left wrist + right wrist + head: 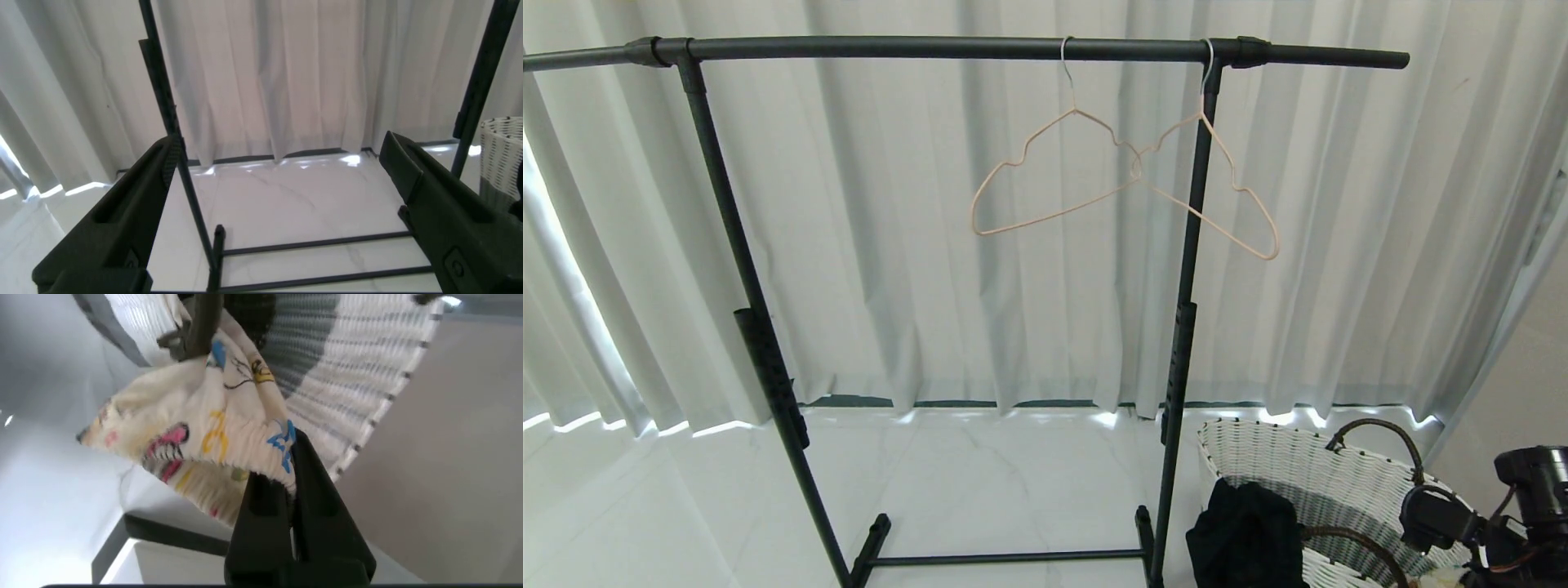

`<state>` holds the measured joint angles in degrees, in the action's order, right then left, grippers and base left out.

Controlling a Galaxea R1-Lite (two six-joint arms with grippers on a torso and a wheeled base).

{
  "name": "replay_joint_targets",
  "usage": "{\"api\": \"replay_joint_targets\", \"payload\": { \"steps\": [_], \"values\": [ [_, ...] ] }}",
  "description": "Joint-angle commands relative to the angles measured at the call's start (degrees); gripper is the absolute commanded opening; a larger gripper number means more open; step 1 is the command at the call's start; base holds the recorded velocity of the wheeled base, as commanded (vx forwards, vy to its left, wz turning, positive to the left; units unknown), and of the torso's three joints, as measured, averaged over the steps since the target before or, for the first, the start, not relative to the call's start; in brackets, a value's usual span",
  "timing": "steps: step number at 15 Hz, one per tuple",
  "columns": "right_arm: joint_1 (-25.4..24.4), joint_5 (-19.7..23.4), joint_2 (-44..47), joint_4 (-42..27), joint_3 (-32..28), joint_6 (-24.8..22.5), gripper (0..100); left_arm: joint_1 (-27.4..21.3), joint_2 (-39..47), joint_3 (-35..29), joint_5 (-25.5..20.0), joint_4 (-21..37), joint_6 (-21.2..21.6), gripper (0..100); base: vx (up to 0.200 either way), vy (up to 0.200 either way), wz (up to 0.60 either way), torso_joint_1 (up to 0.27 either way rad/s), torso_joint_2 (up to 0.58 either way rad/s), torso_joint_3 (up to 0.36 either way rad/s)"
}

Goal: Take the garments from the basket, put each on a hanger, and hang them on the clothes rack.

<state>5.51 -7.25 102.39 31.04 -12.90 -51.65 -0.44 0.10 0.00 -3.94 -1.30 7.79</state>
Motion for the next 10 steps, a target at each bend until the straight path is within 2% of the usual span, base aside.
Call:
{"api": "replay_joint_targets", "payload": {
  "steps": [1,3,4,5,7,10],
  "values": [
    [0.2,-0.1,-17.7,-9.0,-0.5,0.1,0,0.0,0.0,0.0,0.0,0.0,0.0,100,0.0,0.0,0.0,0.0,0.0,0.0],
    [0.5,0.0,-28.7,-29.7,-10.1,0.5,0,0.0,0.0,0.0,0.0,0.0,-0.1,100,0.0,0.0,0.0,0.0,0.0,0.0],
    [0.0,0.2,-34.7,-48.7,-20.6,1.4,0,0.0,0.0,0.0,0.0,0.0,-0.1,100,0.0,0.0,0.0,0.0,0.0,0.0],
    [-1.7,0.5,-38.2,-63.0,-30.0,2.9,0,0.0,0.0,0.0,0.0,0.0,-0.2,100,0.0,0.0,0.0,0.0,0.0,0.0],
    [-6.7,0.4,-41.4,-72.7,-39.1,6.8,0,0.0,0.1,0.0,0.0,0.0,-0.1,100,0.0,0.0,0.0,0.0,0.0,0.0],
    [-10.9,0.3,-42.3,-79.1,-47.6,8.0,0,0.0,0.1,0.0,0.0,0.0,-0.1,100,-0.2,0.0,0.0,0.001,0.0,0.004]
  ]
}}
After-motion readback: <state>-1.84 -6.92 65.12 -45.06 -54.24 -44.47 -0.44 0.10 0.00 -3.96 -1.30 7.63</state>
